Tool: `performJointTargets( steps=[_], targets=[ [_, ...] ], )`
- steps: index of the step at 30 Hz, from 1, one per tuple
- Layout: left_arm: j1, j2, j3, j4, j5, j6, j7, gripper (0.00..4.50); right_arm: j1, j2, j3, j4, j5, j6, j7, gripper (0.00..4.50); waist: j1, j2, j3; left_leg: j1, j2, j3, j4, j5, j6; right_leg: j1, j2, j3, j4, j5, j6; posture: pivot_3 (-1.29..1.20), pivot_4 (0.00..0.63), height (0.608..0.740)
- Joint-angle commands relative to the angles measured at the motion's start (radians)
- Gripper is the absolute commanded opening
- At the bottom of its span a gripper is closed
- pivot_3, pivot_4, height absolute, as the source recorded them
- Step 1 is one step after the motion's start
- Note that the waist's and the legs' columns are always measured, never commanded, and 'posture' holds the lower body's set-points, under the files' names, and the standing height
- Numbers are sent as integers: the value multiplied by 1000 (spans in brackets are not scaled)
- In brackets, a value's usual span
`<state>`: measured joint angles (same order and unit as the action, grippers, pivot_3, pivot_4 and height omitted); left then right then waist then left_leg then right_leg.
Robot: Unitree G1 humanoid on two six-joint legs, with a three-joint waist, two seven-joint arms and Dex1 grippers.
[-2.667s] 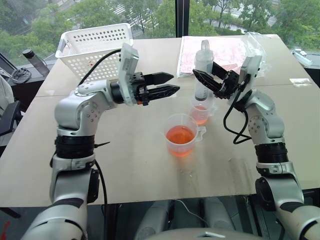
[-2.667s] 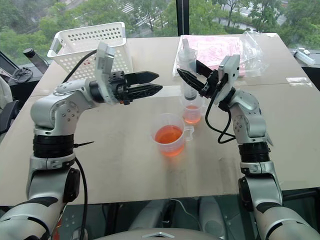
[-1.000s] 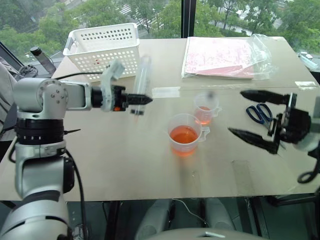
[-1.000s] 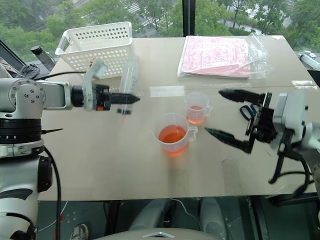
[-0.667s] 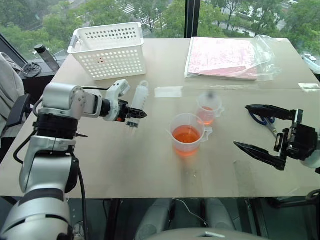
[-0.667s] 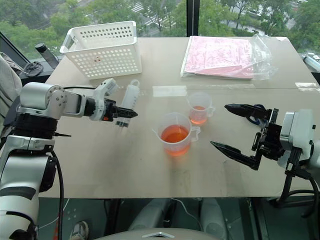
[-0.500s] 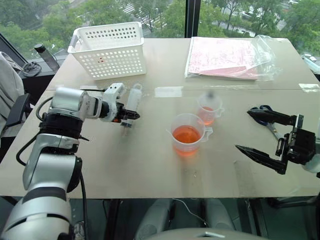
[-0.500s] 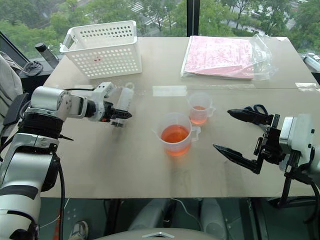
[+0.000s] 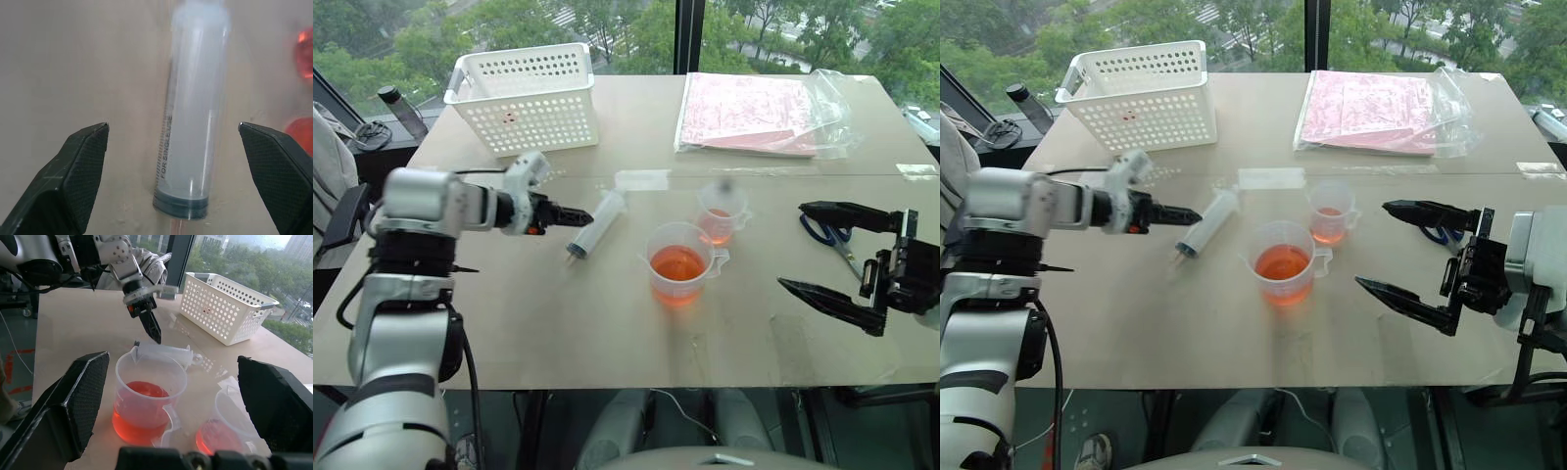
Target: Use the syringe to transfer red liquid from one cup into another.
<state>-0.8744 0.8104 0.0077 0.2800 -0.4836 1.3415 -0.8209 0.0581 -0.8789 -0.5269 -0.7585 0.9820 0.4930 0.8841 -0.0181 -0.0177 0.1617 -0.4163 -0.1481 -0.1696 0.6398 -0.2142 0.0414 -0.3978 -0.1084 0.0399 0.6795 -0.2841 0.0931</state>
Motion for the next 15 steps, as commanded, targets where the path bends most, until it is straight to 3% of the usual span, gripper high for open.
performJointTargets(
  steps=[1, 5, 9, 15],
  targets=[
    [117, -61, 264, -314, -80, -220, 48, 4416, -2, -1, -40, 9, 19, -5, -20, 4500, 4, 1, 0, 0, 0, 0, 0, 0, 0, 0, 0, 0, -1, 0, 0, 0, 150, 740],
    [299, -120, 389, -562, -216, -293, -11, 4416, 83, 31, -78, 21, -26, -12, -26, 4500, 11, 0, -1, 0, 0, -1, 1, 0, 0, 2, -1, -1, -2, 0, 0, 0, 150, 740],
    [486, -134, 426, -679, -267, -362, -43, 4416, 225, 75, -146, 39, -87, -38, 8, 4500, 14, 0, -1, 1, 0, -1, 1, 0, 0, 2, -1, 0, -1, 0, 0, 0, 150, 740],
    [867, -107, 495, -760, -212, -571, -143, 4416, 529, 228, -245, 121, -266, -209, 123, 4500, 19, 1, -2, 3, 0, 0, -1, 0, 0, 3, -1, 1, -2, 0, 0, 0, 150, 740]
  ],
)
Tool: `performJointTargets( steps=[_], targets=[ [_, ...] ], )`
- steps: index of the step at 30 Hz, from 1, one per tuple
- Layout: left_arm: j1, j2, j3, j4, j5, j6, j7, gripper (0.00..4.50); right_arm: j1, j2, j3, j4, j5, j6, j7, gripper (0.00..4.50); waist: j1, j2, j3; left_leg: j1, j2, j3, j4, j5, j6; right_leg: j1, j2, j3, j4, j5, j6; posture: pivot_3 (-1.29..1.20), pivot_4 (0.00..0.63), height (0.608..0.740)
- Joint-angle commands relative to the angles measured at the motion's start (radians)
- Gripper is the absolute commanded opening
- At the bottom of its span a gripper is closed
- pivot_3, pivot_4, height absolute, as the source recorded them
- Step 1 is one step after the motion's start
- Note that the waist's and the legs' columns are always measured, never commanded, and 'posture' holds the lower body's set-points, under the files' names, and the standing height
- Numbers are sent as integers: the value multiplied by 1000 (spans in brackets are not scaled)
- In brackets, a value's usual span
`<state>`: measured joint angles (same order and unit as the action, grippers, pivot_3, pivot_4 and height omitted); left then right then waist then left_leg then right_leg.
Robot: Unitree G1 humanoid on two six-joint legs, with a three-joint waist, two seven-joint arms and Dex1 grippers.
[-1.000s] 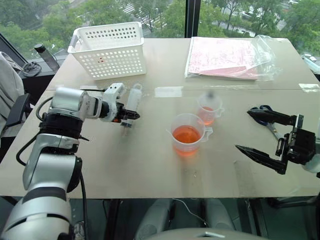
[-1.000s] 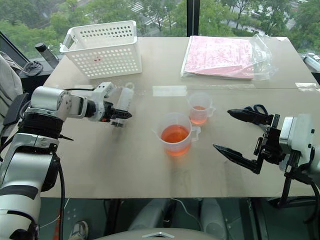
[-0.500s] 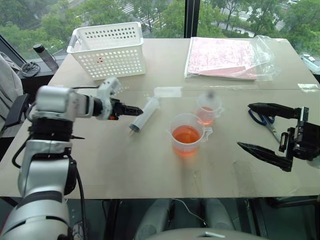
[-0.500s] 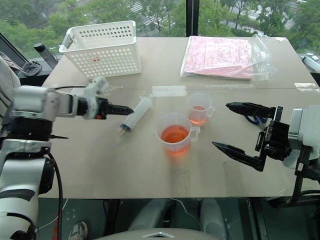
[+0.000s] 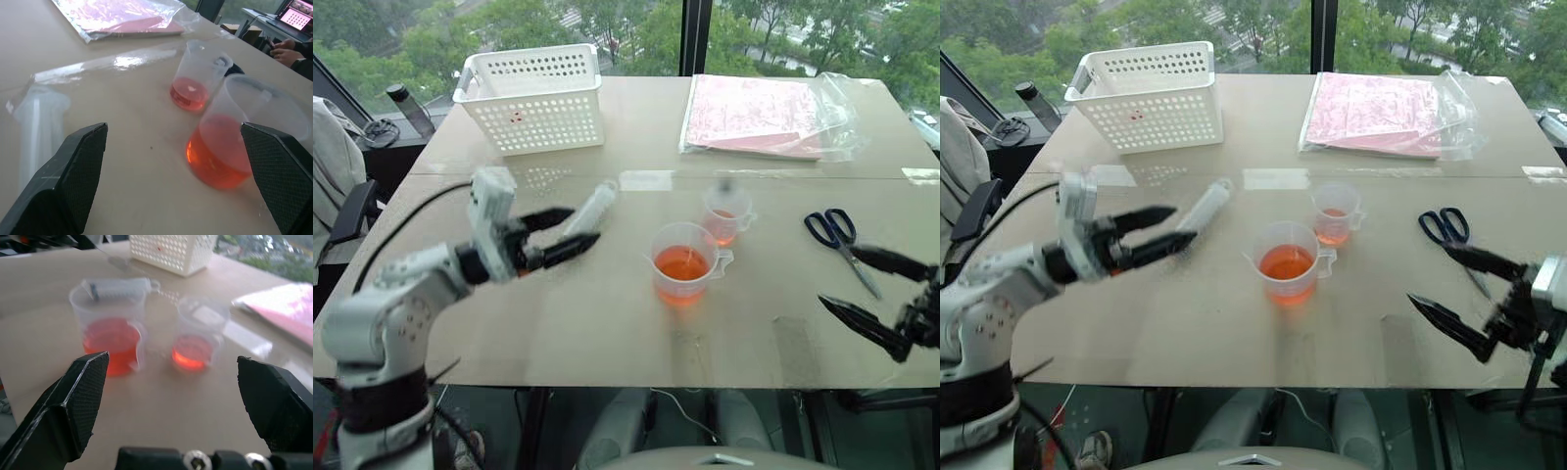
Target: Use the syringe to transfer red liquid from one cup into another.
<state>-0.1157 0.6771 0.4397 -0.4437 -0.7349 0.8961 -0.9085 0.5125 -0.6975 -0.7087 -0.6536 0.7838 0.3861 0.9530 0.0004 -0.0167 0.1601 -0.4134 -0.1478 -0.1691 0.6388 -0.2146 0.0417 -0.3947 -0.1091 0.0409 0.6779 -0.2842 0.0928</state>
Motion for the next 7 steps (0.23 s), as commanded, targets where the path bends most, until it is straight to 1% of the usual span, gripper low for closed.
performJointTargets(
  steps=[1, 2, 4, 6, 7],
  targets=[
    [145, 31, 65, -32, 51, -158, -67, 4416, 96, 58, -69, 24, -80, -124, 67, 4500, 1, 2, -1, 1, 0, 1, -1, 0, 0, 0, 0, 0, 0, 0, 0, 0, 150, 740],
    [205, 32, 62, -20, 75, -202, -87, 4416, 120, 75, -74, 37, -95, -150, 78, 4500, 2, 3, -2, 1, 0, 1, -3, -2, 4, 0, 0, 1, -1, 0, 0, 0, 150, 740],
    [287, 25, 47, 19, 118, -284, -110, 4416, 154, 108, -72, 60, -111, -190, 92, 4500, 4, 5, -3, 2, 1, 2, -3, -3, 4, 1, 0, 1, -1, 0, -1, 0, 150, 740],
    [316, 14, 38, 48, 132, -327, -108, 4416, 173, 127, -62, 85, -138, -230, 105, 4500, 10, 6, -4, 4, 2, 4, -3, -3, 4, 2, 0, 1, -2, 0, -1, 0, 150, 740],
    [325, 8, 33, 55, 135, -349, -109, 4416, 179, 133, -56, 94, -149, -246, 111, 4500, 10, 6, -4, 4, 2, 4, -3, -5, 2, 3, 0, 2, -2, -2, -3, 0, 150, 740]
  ],
)
